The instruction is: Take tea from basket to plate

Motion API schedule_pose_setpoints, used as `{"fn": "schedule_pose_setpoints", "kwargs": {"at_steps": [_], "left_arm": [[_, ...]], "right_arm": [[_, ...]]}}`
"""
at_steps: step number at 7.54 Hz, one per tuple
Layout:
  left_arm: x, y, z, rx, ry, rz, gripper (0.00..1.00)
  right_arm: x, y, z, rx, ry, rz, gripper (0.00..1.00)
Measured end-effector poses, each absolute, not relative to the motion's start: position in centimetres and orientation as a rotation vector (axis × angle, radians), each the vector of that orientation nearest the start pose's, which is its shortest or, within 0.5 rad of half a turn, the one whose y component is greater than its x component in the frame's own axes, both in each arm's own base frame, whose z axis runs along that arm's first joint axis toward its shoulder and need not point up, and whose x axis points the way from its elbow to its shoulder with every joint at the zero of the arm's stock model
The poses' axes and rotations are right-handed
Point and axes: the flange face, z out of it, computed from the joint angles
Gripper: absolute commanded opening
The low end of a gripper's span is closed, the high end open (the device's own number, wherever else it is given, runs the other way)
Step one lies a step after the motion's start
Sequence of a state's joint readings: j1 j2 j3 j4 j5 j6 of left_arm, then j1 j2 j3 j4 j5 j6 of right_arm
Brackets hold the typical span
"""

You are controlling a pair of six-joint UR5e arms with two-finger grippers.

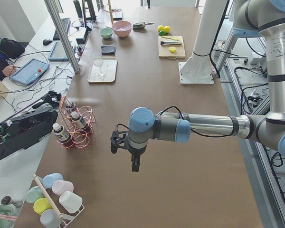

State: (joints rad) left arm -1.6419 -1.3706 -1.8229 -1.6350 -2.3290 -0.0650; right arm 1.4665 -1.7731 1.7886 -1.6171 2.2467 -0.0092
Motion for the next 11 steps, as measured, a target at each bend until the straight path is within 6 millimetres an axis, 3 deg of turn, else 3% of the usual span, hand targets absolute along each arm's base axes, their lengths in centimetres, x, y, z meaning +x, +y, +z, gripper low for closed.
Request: {"fn": "schedule_pose_setpoints", "kwargs": {"at_steps": [4,6,8,11], "left_arm": [[-9.5,-41.0,61.6,0.119,0.765,-0.089,0.98],[-9.6,-42.1,60.4,0.147,0.765,-0.075,0.98],[-9.7,-47.3,56.7,0.225,0.773,-0.021,0.98],[-9.1,-56.3,51.6,0.398,0.790,0.269,0.98]], "right_arm": [[2.9,-40.9,65.4,-0.062,-0.675,-0.099,0.99],[2.8,-40.9,65.4,-0.063,-0.675,-0.099,0.99],[2.8,-41.0,65.4,-0.062,-0.674,-0.100,0.99],[2.7,-41.0,65.4,-0.064,-0.674,-0.101,0.99]]}}
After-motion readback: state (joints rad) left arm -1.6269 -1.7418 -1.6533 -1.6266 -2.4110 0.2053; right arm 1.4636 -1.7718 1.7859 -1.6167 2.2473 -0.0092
